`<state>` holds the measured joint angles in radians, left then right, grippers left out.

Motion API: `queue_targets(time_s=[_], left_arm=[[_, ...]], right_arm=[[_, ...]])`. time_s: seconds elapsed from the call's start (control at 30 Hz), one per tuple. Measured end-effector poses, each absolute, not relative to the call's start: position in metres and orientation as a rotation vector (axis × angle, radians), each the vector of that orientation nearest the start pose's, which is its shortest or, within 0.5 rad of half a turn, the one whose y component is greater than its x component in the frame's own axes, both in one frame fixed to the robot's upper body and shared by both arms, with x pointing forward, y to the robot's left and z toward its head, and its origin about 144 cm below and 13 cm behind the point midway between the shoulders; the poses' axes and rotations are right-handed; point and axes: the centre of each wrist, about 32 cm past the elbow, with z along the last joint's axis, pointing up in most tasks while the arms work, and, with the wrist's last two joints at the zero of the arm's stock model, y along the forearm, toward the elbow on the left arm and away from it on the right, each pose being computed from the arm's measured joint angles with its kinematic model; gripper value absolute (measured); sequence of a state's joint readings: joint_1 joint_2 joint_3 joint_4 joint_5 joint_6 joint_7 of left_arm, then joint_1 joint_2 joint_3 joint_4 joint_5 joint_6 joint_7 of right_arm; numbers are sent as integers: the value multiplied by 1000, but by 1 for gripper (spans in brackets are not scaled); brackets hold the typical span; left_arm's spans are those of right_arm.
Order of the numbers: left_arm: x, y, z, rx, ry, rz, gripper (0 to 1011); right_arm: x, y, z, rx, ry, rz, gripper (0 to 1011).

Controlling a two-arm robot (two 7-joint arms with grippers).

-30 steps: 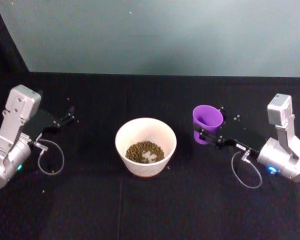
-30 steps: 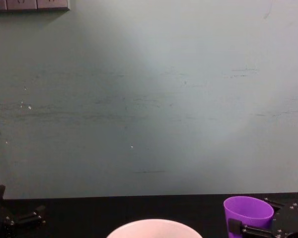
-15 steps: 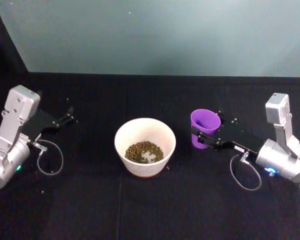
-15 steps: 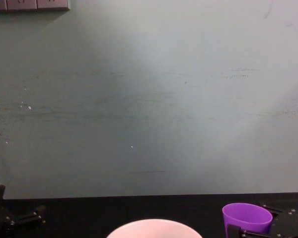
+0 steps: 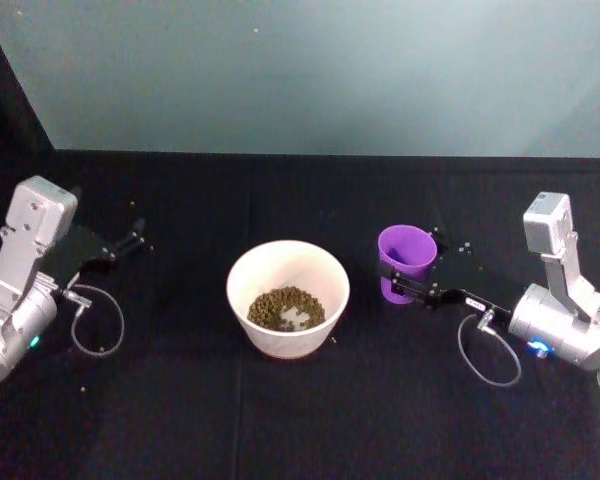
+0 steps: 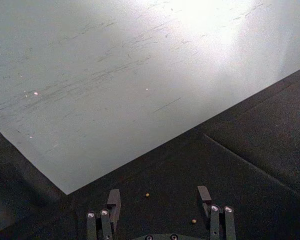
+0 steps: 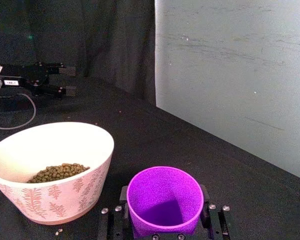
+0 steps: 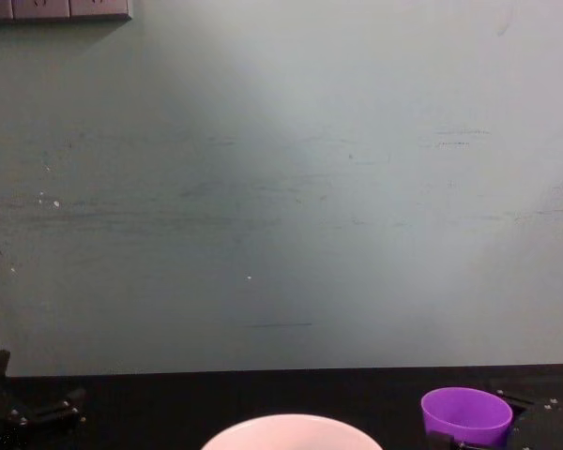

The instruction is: Pick up the cup and pour the mung beans from the cup into the bowl.

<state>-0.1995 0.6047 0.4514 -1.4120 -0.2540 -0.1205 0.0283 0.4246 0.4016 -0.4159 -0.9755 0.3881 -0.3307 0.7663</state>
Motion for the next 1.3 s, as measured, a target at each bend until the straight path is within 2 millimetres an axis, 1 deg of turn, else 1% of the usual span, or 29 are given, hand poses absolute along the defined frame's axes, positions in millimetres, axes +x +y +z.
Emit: queue_targets(time_s=[0.07, 0.13, 0.17, 0.3, 0.57, 0.73, 1.03, 1.13, 1.3], left_arm=[[489, 310, 1140, 304, -285, 1248, 1000], [489, 310, 1140, 304, -285, 1248, 1000], [489, 310, 1140, 304, -285, 1248, 1000], [489, 310, 1140, 304, -285, 1248, 1000], [489, 310, 1140, 304, -285, 1248, 1000], [489, 310, 1140, 304, -285, 1248, 1000], [489, 310, 1140, 304, -285, 1248, 1000], [489, 310, 1140, 304, -285, 1248, 1000], [489, 310, 1140, 304, -285, 1248, 1000]], right_arm=[[553, -313, 1108, -109, -108, -666, 814], [553, -313, 1108, -108, -108, -666, 899], [553, -313, 1108, -108, -108, -667, 899], [553, -313, 1108, -106, -108, -667, 1002], [553, -313, 1108, -104, -111, -666, 1003], [549, -312, 1126, -88, -168, -655, 1003], [538, -314, 1154, -46, -215, -680, 1003], [531, -316, 1162, -25, -216, -740, 1003], [522, -320, 1164, -12, -196, -852, 1003]])
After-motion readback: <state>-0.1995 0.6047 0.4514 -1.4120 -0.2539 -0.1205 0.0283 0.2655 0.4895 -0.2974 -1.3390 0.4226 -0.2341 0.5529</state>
